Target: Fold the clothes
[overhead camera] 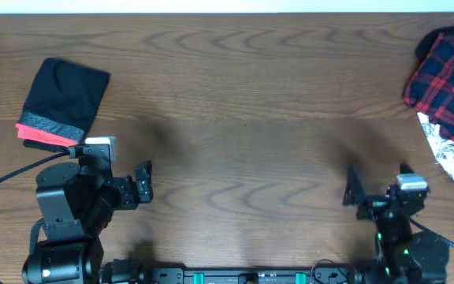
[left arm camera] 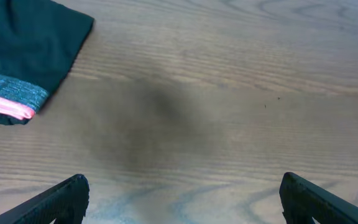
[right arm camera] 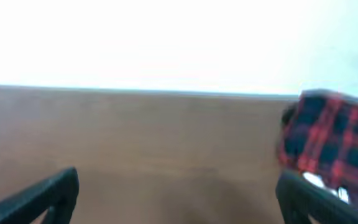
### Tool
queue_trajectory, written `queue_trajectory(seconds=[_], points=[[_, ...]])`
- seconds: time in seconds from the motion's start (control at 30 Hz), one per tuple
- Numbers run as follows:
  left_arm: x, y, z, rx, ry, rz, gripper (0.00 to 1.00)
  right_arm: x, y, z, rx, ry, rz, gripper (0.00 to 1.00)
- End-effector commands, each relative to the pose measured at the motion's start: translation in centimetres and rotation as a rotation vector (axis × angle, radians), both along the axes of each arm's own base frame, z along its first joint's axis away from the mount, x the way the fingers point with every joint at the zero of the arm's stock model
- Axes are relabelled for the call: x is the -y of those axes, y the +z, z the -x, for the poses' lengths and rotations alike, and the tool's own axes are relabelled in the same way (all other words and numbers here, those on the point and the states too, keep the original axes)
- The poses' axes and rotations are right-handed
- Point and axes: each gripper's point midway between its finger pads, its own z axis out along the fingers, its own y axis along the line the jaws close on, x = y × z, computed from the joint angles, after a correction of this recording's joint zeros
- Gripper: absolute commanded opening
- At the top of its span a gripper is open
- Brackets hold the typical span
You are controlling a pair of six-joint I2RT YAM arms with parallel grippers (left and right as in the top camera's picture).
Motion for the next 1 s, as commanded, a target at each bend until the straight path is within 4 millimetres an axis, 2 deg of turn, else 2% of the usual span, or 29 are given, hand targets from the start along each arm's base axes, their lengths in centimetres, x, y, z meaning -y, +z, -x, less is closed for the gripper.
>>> queue_trajectory(seconds=[0.0,0.07,0.13,0.17,0.33,0.97], points=[[0.1,-0.1,0.0,-0.001,-0.019,-0.014,0.98,-0.7,-0.4,-1.2,0.100,0.031,0.098,0.99],[0.1,-0.2,0.0,-0.001,-0.019,-0.014,0.98,-0.7,-0.7,-1.7,0.162,0.030,0.128,0.99],[0.1,-0.1,0.0,-0.001,-0.019,-0.014,0.98,-0.8,-2.1,-2.3,0.185,0.028,0.130,0.99],[0.1,-0.1,0.0,-0.001,-0.019,-0.014,0.98,-0.6,-3.3,-2.4,0.142,0.020,0.131,0.99],[0.1,-0.1,0.0,-0.001,-0.019,-0.014,0.98,-0.9,-7.1,-2.4,-0.009,0.042,0.134,0.99],[0.1,-0.1,0.0,-0.001,-0.019,-0.014,0.98,-0.8,-7.0,-2.4,-0.009,0.041,0.135,0.99]])
